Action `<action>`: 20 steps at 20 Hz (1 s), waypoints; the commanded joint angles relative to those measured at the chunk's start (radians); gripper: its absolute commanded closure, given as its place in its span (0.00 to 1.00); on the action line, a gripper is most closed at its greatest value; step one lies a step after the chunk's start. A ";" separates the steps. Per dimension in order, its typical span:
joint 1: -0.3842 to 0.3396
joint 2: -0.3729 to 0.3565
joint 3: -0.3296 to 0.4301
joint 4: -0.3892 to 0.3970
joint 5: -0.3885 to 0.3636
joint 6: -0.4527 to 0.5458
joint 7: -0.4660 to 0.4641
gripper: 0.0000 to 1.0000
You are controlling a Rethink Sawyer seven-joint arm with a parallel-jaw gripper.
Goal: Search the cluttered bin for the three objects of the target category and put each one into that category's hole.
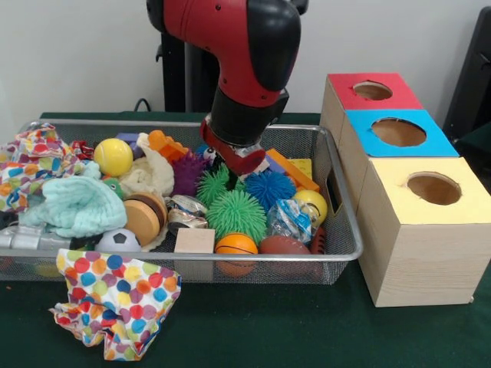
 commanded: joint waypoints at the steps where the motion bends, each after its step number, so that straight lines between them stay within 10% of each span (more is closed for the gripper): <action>1: -0.007 0.087 0.075 0.069 0.042 -0.019 0.193 1.00; 7: 0.001 -0.004 0.063 0.095 0.031 0.018 0.168 1.00; 13: 0.099 -0.222 -0.115 0.006 -0.051 0.296 0.086 1.00; 20: 0.146 -0.253 -0.228 -0.134 -0.152 0.420 0.013 1.00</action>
